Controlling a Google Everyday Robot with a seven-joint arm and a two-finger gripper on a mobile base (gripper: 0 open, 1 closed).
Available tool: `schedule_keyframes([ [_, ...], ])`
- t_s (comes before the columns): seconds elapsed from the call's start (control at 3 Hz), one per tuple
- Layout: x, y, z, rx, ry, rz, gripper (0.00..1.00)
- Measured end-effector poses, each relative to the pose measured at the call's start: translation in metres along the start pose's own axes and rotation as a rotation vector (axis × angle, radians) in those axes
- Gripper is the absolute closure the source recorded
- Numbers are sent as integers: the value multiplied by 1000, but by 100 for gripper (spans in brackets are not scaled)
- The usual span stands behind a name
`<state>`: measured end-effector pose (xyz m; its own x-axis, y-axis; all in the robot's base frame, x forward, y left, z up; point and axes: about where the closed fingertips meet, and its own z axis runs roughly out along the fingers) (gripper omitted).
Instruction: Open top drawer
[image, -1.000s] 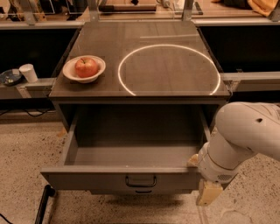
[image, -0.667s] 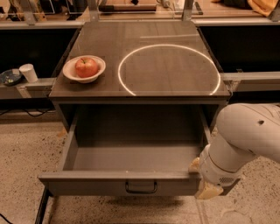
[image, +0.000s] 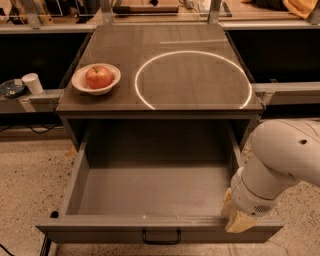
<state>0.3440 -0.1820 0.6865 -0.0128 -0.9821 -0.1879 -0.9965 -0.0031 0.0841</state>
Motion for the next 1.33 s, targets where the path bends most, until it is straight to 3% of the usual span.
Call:
schedule_keyframes([
  [0.33,1,3,-9,13,8,1,74],
  [0.67,-3,6,-28,42,12,-17,56],
  [1.0,-11,13,-62,91,33,-39,31],
  [1.33,-9,12,-81,86,40,-36,2],
])
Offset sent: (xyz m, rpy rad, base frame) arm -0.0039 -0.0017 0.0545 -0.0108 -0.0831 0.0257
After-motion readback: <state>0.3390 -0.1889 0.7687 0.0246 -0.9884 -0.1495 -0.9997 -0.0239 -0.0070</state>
